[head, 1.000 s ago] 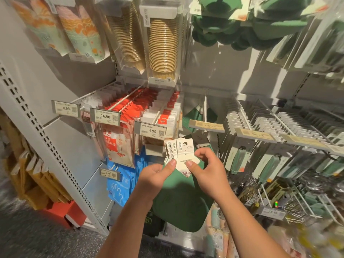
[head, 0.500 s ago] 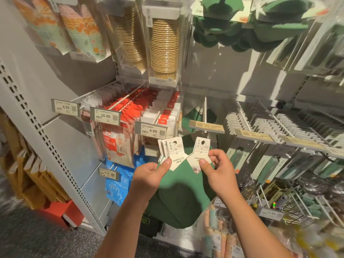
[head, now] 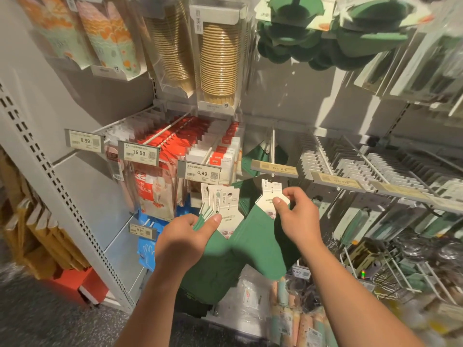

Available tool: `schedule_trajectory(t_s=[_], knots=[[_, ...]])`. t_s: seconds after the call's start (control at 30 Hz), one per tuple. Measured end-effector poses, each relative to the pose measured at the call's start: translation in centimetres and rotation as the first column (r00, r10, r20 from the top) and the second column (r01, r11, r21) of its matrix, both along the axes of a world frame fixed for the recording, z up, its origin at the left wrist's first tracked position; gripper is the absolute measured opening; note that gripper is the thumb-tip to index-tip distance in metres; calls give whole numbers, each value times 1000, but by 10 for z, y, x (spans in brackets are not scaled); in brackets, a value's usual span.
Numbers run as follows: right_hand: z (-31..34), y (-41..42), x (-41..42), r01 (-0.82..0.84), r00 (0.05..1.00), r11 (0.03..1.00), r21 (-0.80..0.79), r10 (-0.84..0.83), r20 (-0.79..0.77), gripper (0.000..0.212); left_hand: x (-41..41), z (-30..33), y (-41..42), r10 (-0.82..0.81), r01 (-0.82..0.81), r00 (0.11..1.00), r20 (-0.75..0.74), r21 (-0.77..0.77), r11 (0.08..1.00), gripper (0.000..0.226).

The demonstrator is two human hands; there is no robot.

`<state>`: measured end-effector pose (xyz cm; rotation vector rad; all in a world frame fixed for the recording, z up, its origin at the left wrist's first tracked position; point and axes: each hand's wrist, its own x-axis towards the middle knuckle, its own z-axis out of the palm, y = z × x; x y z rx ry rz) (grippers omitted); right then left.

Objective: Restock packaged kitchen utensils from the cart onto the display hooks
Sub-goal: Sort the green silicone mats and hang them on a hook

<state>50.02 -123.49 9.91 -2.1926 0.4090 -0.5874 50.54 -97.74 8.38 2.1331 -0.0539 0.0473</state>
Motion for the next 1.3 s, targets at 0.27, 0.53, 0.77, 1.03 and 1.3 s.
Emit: schedule_trajectory(t_s=[0.27,0.53,0.77,1.03,1.3], knots=[[9,1,28,63,991,995,-76,-72,-114,24,-4,10,9,39,-42,998,40,83,996,63],[12,-8,62,170,954,985,12,-161,-254,24,-2,14,20,84,-91,995,49,154,984,74],[13,-2,73,306,922,931,198,-238,-304,26,-1,9,13,36,-35,999,5,-34,999,80],[12,37,23,-14,995,895,446,59,-86,24,4,-10,7,35,-31,999,28,-140,990,92],[-4,70,-25,-340,936,915,218,351,-12,24,-6,-5,-7,61,-26,985,162,-213,977,67]])
